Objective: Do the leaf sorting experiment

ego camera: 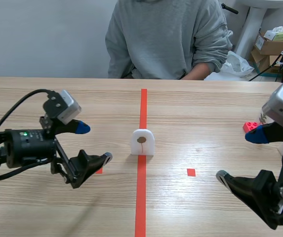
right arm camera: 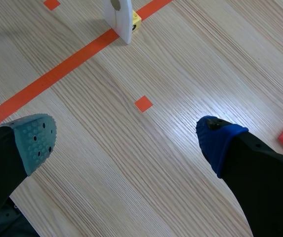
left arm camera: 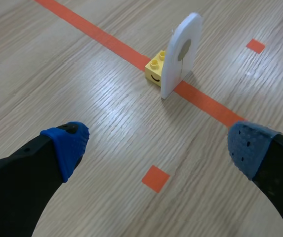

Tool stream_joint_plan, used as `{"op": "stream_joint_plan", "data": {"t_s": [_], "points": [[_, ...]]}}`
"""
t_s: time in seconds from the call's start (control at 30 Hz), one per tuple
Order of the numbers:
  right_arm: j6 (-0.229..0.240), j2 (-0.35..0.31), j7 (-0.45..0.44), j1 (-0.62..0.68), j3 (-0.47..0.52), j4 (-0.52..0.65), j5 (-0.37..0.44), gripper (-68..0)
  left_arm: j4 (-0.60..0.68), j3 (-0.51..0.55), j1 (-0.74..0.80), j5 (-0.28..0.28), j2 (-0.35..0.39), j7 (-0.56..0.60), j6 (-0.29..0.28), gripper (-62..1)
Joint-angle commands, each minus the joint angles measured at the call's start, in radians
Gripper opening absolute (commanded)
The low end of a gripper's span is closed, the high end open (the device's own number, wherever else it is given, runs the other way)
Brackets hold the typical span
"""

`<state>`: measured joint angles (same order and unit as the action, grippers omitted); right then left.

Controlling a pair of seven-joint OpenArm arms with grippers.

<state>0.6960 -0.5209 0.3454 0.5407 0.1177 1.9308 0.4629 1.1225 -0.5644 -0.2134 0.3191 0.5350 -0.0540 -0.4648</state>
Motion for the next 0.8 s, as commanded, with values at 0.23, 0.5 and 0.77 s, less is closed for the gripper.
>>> {"op": "stream_joint_plan", "data": {"t_s": [0.23,0.5,0.77], "points": [[0.000,0.000,-0.014,-0.012,0.012,0.006,0.009,-9.8,-0.220,-0.138,-0.208,-0.073,-0.178,0.035,0.006,-0.7],[0.000,0.000,-0.015,-0.012,0.012,0.006,0.009,-9.8,-0.370,-0.171,-0.294,-0.112,-0.310,0.040,0.007,-0.7],[0.000,0.000,-0.015,-0.012,0.012,0.006,0.009,-9.8,-0.430,-0.171,-0.319,-0.280,-0.371,0.042,0.010,-0.7]]}}
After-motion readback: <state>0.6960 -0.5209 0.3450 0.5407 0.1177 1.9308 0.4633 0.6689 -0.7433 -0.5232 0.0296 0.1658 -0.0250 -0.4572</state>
